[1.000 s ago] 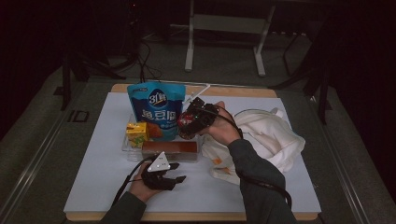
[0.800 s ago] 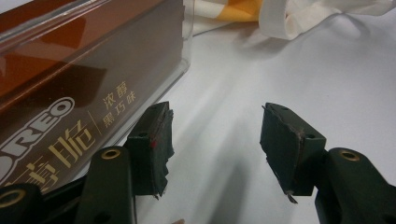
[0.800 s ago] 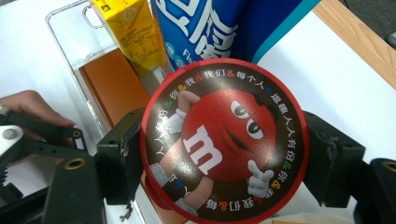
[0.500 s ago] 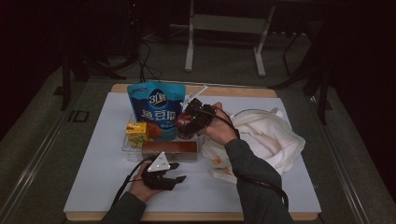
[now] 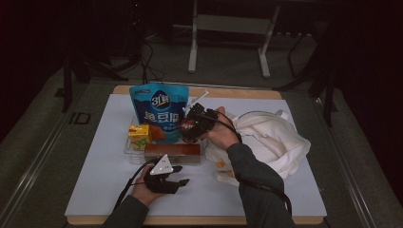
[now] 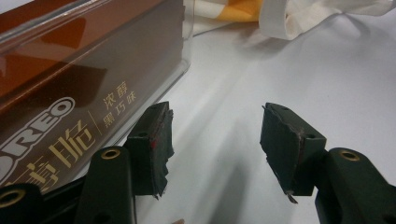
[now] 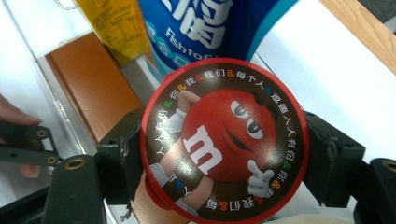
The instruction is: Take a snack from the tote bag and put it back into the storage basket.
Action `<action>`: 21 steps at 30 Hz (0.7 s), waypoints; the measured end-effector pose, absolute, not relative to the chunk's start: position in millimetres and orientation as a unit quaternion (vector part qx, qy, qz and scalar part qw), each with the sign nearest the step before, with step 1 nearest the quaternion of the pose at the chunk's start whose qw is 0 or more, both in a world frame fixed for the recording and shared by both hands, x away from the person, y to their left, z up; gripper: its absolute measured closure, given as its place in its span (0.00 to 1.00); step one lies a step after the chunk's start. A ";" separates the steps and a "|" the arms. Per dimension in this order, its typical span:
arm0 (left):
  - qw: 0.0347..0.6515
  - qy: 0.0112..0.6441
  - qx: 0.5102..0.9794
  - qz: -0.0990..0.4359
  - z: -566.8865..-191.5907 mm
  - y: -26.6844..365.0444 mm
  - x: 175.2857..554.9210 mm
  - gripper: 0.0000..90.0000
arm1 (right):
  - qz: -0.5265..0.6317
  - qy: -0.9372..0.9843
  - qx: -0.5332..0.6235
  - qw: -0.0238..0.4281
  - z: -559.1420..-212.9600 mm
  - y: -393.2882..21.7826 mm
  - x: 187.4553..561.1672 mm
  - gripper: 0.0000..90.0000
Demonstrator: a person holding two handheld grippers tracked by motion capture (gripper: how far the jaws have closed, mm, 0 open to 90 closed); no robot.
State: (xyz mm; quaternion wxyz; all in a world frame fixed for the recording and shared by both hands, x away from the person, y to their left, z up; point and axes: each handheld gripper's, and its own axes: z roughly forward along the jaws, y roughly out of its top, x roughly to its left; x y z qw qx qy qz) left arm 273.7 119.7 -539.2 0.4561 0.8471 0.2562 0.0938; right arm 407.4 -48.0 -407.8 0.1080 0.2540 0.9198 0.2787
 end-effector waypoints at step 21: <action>0.456 0.256 0.847 0.094 -539.3 119.7 273.8 0.48 | 0.274 0.912 0.278 0.129 -425.2 -48.8 413.6 0.28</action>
